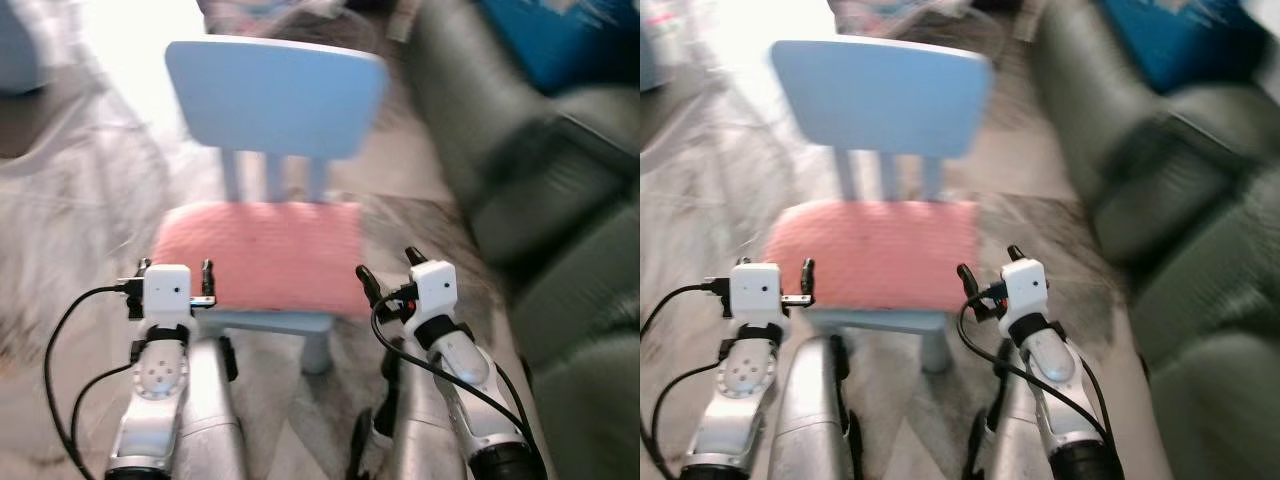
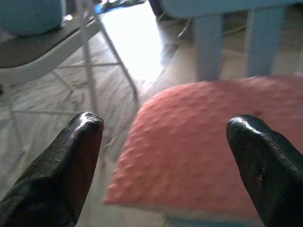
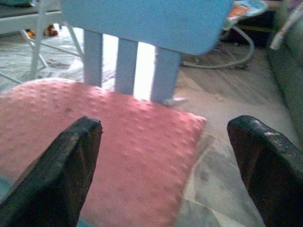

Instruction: Move the pillow to the sofa

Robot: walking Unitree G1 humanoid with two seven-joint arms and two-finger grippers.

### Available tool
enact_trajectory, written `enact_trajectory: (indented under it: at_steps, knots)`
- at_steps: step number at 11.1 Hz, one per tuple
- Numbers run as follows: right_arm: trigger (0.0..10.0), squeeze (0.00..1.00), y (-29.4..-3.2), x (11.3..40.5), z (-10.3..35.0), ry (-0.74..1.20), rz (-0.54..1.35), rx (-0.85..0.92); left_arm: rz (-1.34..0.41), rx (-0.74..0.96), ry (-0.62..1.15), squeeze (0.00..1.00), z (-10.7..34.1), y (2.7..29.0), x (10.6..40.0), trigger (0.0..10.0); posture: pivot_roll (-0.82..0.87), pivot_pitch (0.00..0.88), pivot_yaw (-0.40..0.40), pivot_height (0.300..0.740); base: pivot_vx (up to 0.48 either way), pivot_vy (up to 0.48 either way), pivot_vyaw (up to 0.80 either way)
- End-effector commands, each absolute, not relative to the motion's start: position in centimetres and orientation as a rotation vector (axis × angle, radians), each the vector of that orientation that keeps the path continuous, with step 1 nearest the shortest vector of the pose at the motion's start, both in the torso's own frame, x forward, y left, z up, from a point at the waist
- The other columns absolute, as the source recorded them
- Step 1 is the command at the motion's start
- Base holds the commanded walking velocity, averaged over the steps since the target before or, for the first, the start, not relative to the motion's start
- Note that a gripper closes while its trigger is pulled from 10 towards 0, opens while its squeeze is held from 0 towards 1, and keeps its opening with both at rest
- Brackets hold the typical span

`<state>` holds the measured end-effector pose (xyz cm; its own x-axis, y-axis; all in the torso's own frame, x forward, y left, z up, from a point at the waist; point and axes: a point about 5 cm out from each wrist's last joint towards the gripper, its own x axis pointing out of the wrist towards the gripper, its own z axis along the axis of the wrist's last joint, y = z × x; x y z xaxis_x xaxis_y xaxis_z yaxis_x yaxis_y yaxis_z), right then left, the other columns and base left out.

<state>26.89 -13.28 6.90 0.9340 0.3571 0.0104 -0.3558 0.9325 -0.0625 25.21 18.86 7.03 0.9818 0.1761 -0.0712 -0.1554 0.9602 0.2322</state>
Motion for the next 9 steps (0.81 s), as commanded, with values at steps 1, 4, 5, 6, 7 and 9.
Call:
enact_trajectory:
  at_steps: [1,4,5,6,7,9]
  knots:
    - [10.0,0.0,-13.3,26.7,6.9,-0.013,0.362,-0.054,0.185,0.256,0.14,0.0,6.4,19.6,24.9,10.0,0.0,0.205,-0.052,0.526,0.0,0.0,0.58]
    - [10.0,0.0,-13.4,26.9,7.2,0.006,0.333,-0.003,0.235,0.319,0.175,0.0,7.0,22.7,25.3,10.0,0.01,0.315,-0.052,0.526,0.0,0.0,0.19]
    - [10.0,0.0,-13.5,27.1,7.4,0.021,0.303,0.042,0.237,0.337,0.186,0.0,7.4,23.4,25.6,10.0,0.01,0.378,-0.061,0.526,0.0,0.0,0.0]
    - [10.0,0.0,-13.3,26.9,7.6,0.032,0.301,0.057,0.225,0.337,0.192,0.0,7.8,23.7,25.7,10.0,0.01,0.421,-0.072,0.522,0.0,0.0,0.0]
    - [10.0,0.0,-13.2,26.7,7.5,0.053,0.29,0.096,0.215,0.335,0.196,0.0,7.9,23.6,25.9,10.0,0.01,0.438,-0.078,0.502,0.0,0.0,0.0]
    - [10.0,0.0,-12.8,26.6,8.0,0.057,0.301,0.106,0.212,0.329,0.182,0.0,8.4,23.4,26.5,10.0,0.0,0.47,-0.088,0.472,0.0,0.0,0.0]
